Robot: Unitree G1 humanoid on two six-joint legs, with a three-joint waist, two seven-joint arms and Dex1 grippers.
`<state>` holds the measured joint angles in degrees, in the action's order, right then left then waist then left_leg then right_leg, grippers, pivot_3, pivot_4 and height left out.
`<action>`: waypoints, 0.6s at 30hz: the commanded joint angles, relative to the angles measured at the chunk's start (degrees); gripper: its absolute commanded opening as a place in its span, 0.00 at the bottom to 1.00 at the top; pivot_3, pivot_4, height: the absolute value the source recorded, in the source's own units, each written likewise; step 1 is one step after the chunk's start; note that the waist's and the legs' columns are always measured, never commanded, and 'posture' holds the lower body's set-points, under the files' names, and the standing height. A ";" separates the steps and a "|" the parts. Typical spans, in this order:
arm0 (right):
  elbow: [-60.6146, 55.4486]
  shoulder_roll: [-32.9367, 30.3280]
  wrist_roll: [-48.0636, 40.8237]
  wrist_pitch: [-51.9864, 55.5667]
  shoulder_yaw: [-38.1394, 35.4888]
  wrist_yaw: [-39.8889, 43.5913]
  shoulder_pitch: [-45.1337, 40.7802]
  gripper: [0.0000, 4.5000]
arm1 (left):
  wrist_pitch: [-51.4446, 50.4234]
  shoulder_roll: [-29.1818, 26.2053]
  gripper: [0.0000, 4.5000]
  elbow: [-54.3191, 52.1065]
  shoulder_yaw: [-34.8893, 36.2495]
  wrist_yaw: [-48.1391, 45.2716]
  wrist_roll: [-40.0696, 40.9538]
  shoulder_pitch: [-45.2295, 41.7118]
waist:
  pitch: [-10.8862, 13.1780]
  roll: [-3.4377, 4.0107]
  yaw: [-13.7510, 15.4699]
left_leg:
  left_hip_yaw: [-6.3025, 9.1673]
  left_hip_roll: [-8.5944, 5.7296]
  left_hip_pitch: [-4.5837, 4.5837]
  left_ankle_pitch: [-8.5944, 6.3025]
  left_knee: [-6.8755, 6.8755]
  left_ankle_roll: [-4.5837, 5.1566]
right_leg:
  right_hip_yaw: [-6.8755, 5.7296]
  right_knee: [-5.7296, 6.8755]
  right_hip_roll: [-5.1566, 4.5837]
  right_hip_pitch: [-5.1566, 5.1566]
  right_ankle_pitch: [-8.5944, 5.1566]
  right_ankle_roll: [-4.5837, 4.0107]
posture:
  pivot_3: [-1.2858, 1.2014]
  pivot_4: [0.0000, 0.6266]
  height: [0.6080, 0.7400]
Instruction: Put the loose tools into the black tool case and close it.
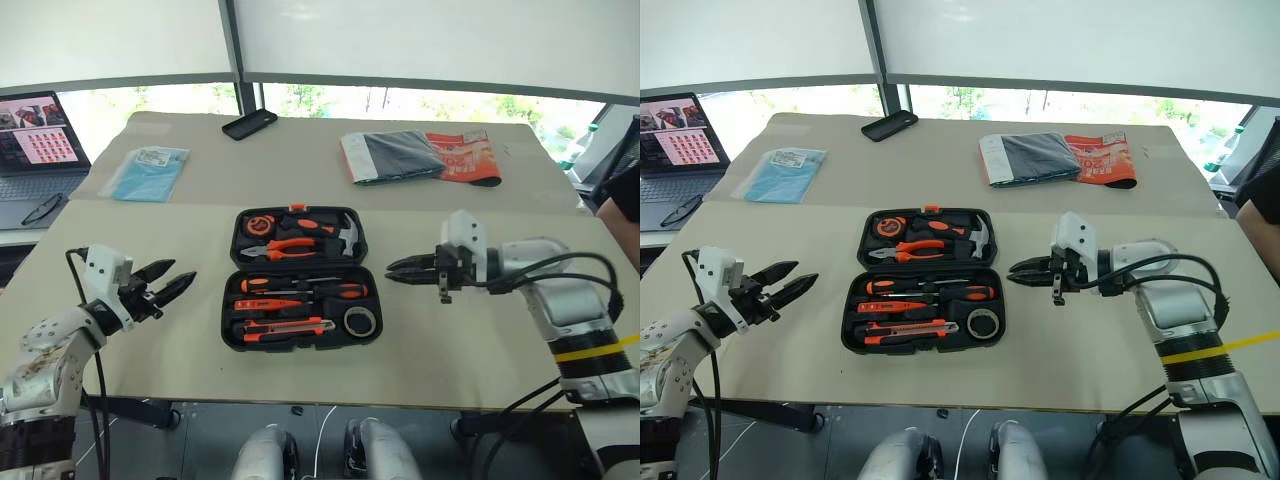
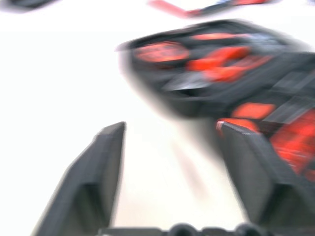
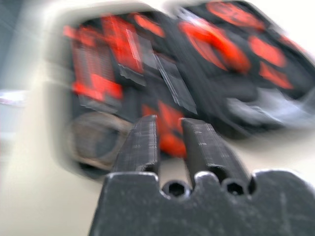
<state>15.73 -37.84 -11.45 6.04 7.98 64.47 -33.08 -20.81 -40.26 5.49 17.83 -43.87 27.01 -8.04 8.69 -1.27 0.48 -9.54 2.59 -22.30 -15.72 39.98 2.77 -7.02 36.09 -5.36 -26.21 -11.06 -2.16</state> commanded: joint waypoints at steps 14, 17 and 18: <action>14.80 11.56 9.09 -14.10 3.29 -7.61 -4.63 0.00 | -2.11 4.01 0.00 4.81 -14.67 -3.70 -7.64 -11.39 | 0.04 -0.01 -1.20 | -0.11 -0.02 0.02 0.15 -0.15 -0.23 | 0.04 0.05 0.07 -0.02 0.01 -0.12 | 0.52 0.24 1.00; 9.96 11.55 6.74 -11.38 3.16 -4.99 -2.39 0.00 | -1.26 4.64 0.00 6.60 -15.81 -6.23 -7.94 -12.92 | 0.04 -0.01 -0.96 | -0.09 -0.06 0.02 0.15 -0.12 -0.22 | 0.05 0.06 0.06 0.02 0.01 -0.12 | 0.52 0.24 1.00; 7.97 11.26 5.83 -9.86 2.83 -4.36 -1.48 0.00 | -1.00 4.79 0.00 6.55 -16.03 -6.91 -8.02 -13.05 | 0.04 -0.01 -0.94 | -0.09 -0.08 0.03 0.15 -0.13 -0.21 | 0.06 0.06 0.06 0.02 0.01 -0.12 | 0.52 0.24 1.00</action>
<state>30.13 -26.72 -2.67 -5.67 10.51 56.71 -36.15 -23.55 -36.63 12.27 3.73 -48.77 19.12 -20.17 8.73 -1.28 -0.46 -9.63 2.51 -22.28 -15.58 39.85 2.58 -6.94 36.13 -5.32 -26.19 -11.05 -2.28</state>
